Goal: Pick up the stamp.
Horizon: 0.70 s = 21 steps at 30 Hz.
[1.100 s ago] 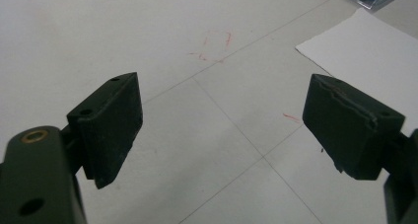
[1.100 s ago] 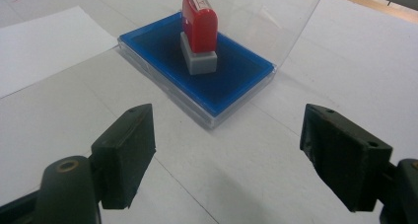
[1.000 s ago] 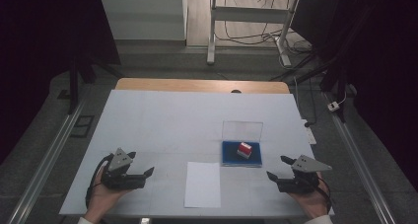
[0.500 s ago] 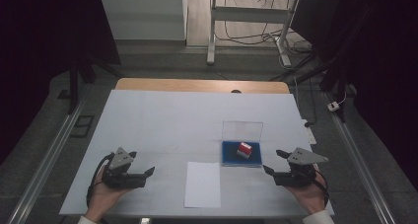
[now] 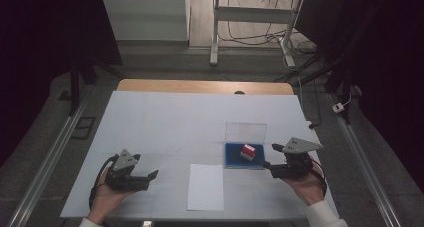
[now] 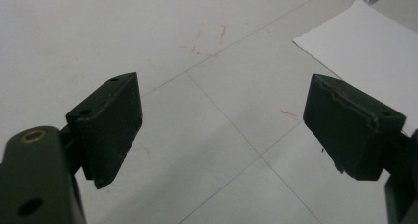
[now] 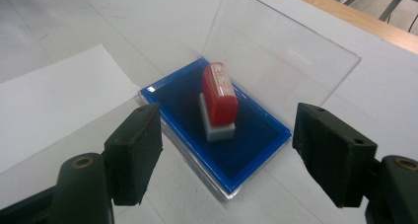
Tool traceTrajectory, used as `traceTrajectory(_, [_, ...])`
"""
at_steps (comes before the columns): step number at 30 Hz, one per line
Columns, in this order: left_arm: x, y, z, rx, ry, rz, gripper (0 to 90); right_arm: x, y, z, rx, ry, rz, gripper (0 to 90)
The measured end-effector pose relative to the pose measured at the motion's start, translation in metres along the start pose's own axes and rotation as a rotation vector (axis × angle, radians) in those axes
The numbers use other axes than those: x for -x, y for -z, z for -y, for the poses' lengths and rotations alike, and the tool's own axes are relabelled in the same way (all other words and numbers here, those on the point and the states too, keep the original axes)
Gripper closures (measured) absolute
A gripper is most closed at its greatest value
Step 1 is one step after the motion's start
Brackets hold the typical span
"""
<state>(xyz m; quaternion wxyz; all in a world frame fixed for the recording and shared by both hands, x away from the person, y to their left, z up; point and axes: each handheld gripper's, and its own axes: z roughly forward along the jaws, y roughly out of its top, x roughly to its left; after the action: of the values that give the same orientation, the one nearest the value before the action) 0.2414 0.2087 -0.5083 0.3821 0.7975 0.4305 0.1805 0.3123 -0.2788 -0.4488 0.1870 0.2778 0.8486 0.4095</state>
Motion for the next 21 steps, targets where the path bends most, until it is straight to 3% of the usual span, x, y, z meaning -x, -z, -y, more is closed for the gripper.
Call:
traceTrajectory(10, [-0.001, -0.001, 0.000, -0.005, -0.003, -0.005, 15.8, 0.000, -0.017, -0.012, -0.036, -0.004, -0.022, 26.8])
traceTrajectory(21, [-0.001, -0.004, 0.001, -0.012, -0.005, -0.006, 15.8, 0.010, -0.037, -0.029, -0.104, -0.018, -0.043, 26.9])
